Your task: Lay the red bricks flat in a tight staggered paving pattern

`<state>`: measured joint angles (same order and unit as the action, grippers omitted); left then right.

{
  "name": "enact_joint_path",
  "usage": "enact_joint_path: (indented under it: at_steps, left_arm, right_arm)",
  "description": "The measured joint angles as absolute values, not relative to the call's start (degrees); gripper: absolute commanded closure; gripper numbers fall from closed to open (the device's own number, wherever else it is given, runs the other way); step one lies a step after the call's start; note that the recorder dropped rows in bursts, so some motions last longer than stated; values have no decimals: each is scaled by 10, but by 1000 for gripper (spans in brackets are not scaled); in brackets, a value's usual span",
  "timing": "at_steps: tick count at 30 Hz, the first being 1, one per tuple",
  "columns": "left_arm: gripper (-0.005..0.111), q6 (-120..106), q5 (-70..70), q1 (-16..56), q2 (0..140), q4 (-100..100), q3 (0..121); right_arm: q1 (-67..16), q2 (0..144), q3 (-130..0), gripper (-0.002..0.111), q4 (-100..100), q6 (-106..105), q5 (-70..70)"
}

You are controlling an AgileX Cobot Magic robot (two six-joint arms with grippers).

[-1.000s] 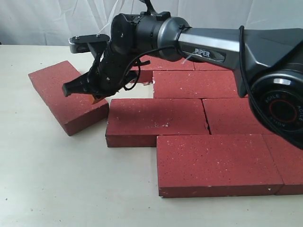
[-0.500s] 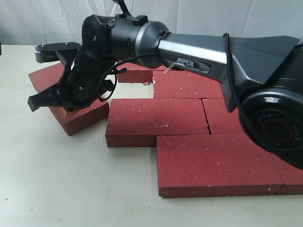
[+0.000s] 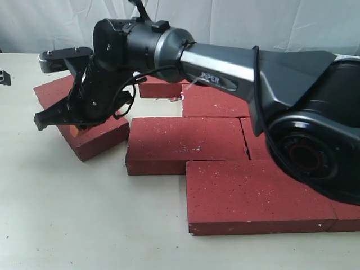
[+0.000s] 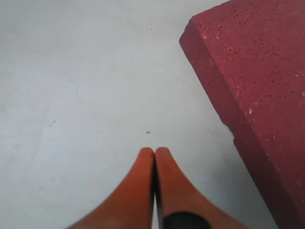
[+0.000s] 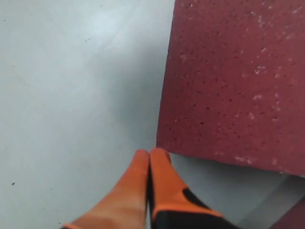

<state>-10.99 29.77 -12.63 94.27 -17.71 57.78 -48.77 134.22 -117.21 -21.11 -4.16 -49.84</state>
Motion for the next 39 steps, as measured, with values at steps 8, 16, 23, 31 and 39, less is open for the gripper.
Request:
enact_joint_path:
  at_steps: [8,16,23,31,39]
  left_arm:
    - [107,-113,292,-126,944,-182,578]
    - [107,-113,290,-126,944,-182,578]
    - [107,-113,287,-126,944,-182,578]
    - [107,-115,284,-126,944,-182,578]
    - [107,-115,284,-126,944,-182,578]
  right_arm:
    - [-498,1398,-1172,109,-261,-42,-457]
    - [-505,1410,-1172,109,-167,-19,-418]
    - [-499,1410,-1172,109,-52,58,-411]
    - [-488,1410,-1172,109,-16,137,-430]
    - [-458,1406,-1172,109,0,200,-450]
